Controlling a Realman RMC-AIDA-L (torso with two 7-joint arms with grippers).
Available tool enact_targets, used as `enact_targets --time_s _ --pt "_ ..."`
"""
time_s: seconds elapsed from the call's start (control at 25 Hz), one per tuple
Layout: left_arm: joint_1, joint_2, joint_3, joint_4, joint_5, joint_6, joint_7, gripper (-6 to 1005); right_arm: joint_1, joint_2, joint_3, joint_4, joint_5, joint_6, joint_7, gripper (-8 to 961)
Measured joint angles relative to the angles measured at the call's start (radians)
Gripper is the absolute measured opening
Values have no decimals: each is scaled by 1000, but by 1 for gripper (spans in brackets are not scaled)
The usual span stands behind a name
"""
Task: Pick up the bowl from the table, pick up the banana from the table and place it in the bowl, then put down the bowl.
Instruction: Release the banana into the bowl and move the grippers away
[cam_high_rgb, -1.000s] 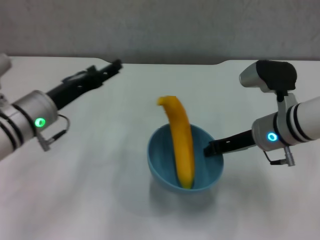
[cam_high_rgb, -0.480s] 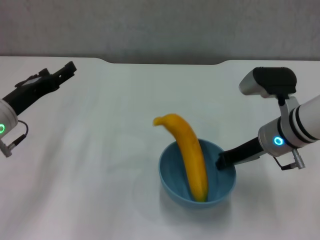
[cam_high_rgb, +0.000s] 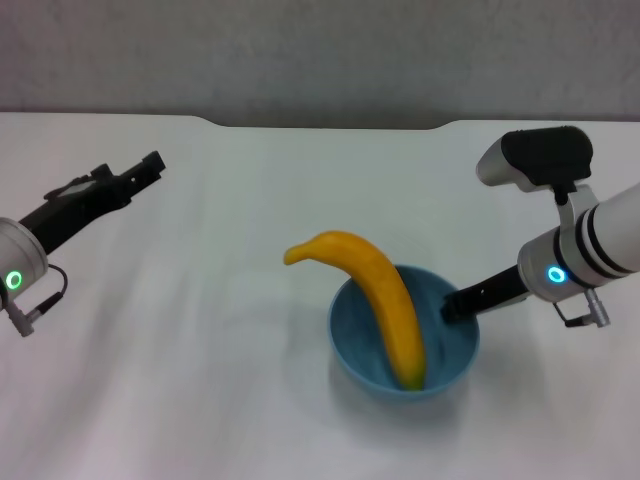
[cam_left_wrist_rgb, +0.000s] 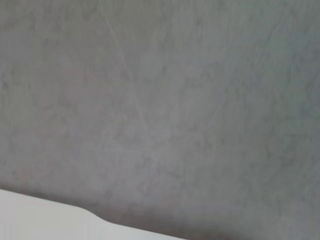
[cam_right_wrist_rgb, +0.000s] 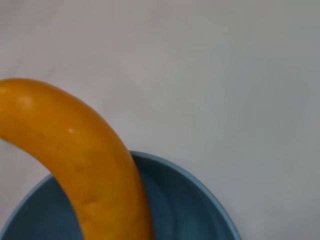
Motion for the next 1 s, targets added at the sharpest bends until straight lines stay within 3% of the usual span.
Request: enact_targets --time_s 1.0 --pt "1 -1 12 14 -14 -15 -9 906 -13 13 -18 -4 4 -47 -33 35"
